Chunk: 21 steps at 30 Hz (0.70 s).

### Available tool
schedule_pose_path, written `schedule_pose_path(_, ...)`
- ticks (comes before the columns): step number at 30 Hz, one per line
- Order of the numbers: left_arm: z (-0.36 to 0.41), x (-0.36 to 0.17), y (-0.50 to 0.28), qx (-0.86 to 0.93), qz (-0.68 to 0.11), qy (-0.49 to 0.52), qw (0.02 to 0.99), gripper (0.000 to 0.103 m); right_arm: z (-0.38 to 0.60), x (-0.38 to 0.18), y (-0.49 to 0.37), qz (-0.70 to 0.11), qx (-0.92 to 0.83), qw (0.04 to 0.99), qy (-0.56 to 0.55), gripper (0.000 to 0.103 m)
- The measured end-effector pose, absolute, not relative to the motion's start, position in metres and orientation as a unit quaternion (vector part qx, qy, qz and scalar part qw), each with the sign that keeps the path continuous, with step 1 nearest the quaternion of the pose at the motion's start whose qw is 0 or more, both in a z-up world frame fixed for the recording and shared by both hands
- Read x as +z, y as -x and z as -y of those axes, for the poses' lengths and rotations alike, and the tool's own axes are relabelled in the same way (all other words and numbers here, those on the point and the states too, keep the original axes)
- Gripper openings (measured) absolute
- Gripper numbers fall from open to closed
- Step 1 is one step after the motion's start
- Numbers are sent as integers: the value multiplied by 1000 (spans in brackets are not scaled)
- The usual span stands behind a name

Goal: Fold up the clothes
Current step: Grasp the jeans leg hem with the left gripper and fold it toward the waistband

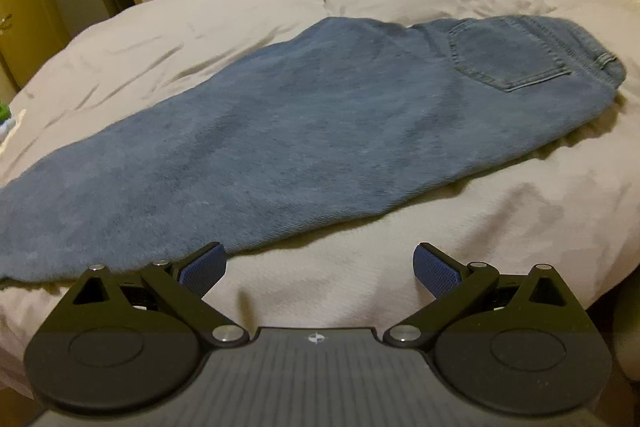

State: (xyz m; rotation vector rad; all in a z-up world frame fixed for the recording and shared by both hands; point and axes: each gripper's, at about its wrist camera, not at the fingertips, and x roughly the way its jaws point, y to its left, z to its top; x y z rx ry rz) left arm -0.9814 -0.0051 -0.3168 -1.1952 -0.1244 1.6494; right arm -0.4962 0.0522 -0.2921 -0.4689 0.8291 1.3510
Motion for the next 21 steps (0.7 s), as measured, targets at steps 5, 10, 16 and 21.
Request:
schedule_pose_path(5, -1, -331, 1002, 683, 106, 515, 508, 64, -63, -291, 501, -372, 622, 665, 179, 102)
schedule_pose_path(10, -13, -332, 1006, 698, 112, 498, 503, 65, -77, -291, 498, -387, 632, 655, 146, 101)
schedule_pose_path(16, -33, -315, 986, 745, 22, 426, 513, 20, -85, -298, 493, -399, 623, 658, 143, 101)
schedule_pose_path(21, -48, -275, 951, 759, -50, 328, 560, 5, -82, -300, 482, -399, 617, 664, 137, 101)
